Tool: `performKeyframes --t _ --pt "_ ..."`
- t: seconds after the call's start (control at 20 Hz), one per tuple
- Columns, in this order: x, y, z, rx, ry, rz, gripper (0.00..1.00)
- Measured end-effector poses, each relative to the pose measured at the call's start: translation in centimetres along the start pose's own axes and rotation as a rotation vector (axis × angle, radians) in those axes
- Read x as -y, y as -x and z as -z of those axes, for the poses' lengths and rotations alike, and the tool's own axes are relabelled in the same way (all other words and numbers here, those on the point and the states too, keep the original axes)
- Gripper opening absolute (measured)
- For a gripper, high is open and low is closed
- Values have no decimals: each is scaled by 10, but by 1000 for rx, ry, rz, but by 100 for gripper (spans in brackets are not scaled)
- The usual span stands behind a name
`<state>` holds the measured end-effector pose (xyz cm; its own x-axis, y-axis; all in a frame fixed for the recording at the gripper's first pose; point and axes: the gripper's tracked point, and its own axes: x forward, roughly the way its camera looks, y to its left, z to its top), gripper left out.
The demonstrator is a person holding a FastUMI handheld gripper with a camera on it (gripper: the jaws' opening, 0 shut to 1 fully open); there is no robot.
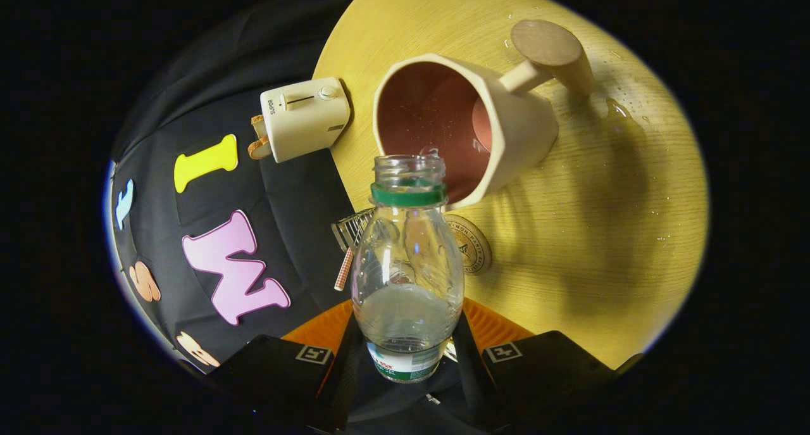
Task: Take the bottle from table, then pour the juice into the cup, finally place the bottle on the coaster
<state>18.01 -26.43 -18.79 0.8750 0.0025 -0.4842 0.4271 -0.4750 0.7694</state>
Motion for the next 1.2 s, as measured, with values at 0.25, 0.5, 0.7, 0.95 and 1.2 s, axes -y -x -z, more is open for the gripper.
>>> performKeyframes --t 0.25,0.5,0.7,0.95,1.2 --pt "-7 0 -3 -6 -50 -9 73" --pt "-11 0 -4 -16 -91 -15 73" --pt "-13 1 -3 -24 -119 -15 73" --pt "-17 3 -4 -24 -155 -25 73" --pt "-22 6 -4 -31 -186 -31 73"
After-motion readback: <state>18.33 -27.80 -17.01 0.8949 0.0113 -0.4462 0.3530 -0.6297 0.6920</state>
